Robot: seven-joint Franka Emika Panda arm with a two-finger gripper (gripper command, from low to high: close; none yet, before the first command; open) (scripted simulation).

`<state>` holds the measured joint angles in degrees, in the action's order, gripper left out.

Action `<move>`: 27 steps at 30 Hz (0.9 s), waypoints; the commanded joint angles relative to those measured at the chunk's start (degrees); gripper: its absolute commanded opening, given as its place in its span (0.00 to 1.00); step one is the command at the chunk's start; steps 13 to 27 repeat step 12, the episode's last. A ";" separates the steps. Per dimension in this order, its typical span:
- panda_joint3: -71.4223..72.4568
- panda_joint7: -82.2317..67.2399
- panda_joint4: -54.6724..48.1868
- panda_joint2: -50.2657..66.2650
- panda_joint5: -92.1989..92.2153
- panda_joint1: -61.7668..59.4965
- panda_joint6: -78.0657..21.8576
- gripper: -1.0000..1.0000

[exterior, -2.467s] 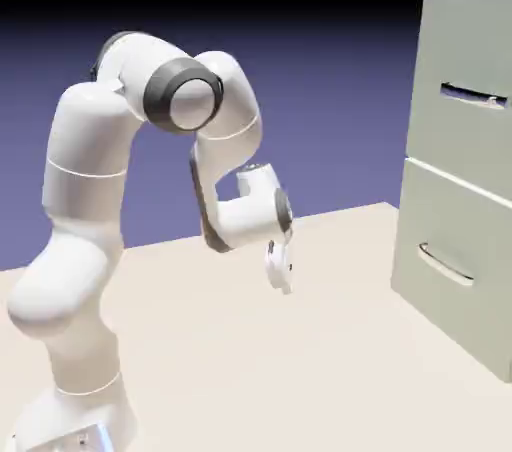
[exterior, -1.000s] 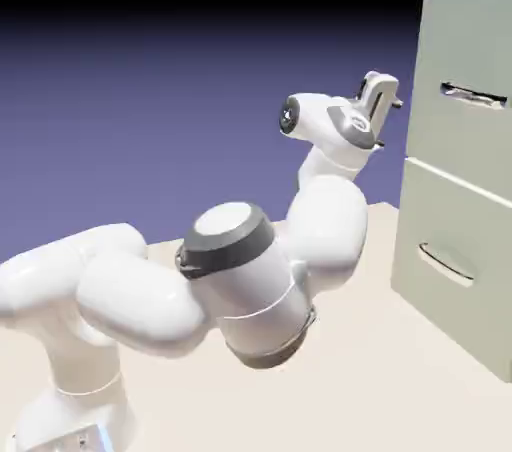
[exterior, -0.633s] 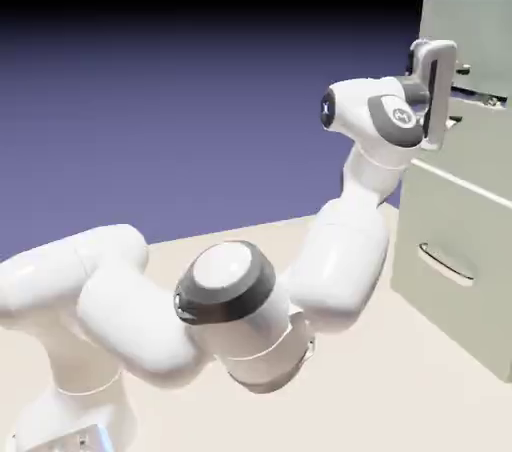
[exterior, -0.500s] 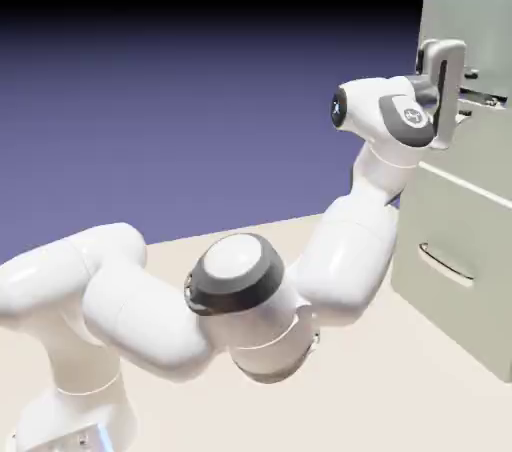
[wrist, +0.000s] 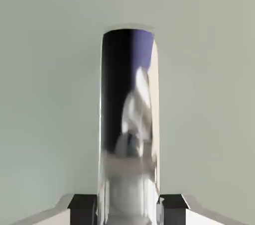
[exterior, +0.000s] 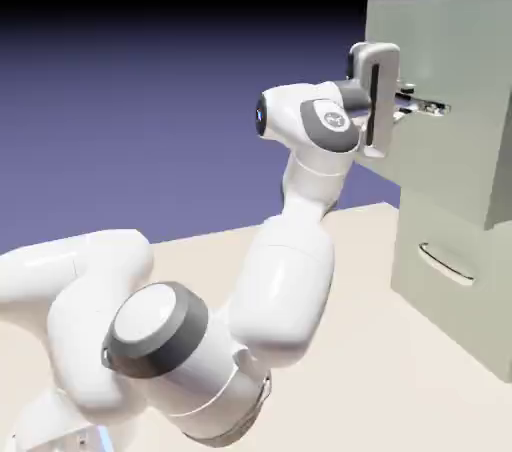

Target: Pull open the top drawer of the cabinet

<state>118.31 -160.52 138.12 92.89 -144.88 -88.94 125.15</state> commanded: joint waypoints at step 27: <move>9.44 -1.14 19.79 6.73 12.40 -17.33 -2.99 1.00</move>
